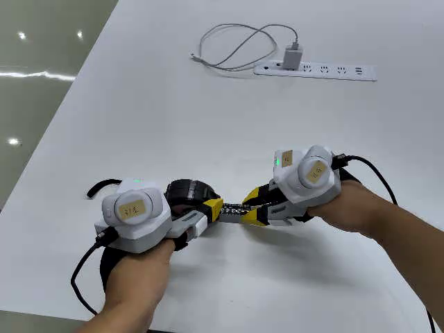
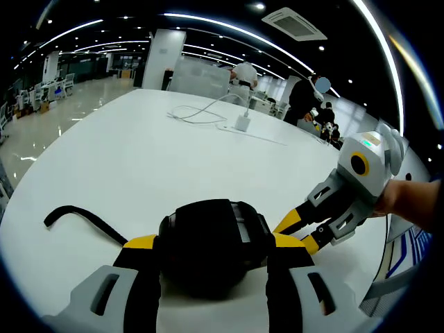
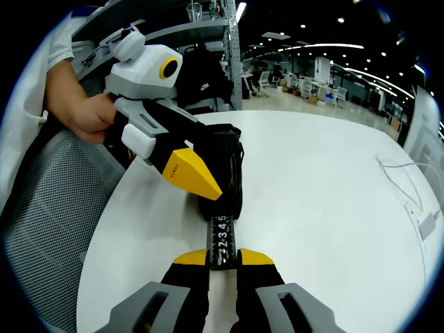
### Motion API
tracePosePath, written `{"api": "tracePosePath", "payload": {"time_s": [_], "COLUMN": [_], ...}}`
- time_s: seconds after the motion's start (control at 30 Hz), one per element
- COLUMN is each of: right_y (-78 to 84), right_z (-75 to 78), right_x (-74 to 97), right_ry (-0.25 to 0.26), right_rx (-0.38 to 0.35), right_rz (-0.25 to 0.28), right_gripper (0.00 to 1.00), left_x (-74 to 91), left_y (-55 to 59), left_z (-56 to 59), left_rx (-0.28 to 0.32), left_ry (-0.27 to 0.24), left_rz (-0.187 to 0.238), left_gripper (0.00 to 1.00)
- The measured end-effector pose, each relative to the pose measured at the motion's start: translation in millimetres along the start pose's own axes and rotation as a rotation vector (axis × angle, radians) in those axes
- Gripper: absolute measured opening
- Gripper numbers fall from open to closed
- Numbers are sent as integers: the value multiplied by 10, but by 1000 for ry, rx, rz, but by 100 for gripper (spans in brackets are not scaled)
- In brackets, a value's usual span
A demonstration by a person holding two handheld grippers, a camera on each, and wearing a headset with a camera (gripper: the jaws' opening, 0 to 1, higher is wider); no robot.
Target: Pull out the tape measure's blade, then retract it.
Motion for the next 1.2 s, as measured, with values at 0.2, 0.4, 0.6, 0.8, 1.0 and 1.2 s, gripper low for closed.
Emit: {"api": "tracePosePath", "payload": {"time_s": [0.2,0.4,0.6,0.8,1.0,1.2], "right_y": [-63,-117,-146,-167,-181,-190], "right_z": [-6,-16,-26,-33,-41,-46], "right_x": [-72,-125,-164,-196,-226,-246], "right_ry": [-3,-5,-2,-2,-2,1], "right_rx": [-5,-5,-1,-2,3,10], "right_rz": [15,20,22,24,27,28], "right_gripper": [10,10,10,11,11,11], "left_x": [-4,-1,0,1,2,-4], "left_y": [0,-1,-1,3,5,9], "left_z": [-2,-5,-6,-7,-5,-2], "left_rx": [3,2,-2,-3,-8,-8], "left_ry": [1,1,1,1,2,0], "left_rz": [1,0,0,-1,-2,-4], "left_gripper": [57,57,57,57,57,57]}}
Point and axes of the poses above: the centre of the closed fingertips' face, and the gripper's own axes: x roughly backward along the fingers, z roughly to its right, y roughly out of its underside, the point moved 7 cm from there along x, roughly backward along the fingers, and after that the axes turned 6 degrees about y, right-handed, at the moved point
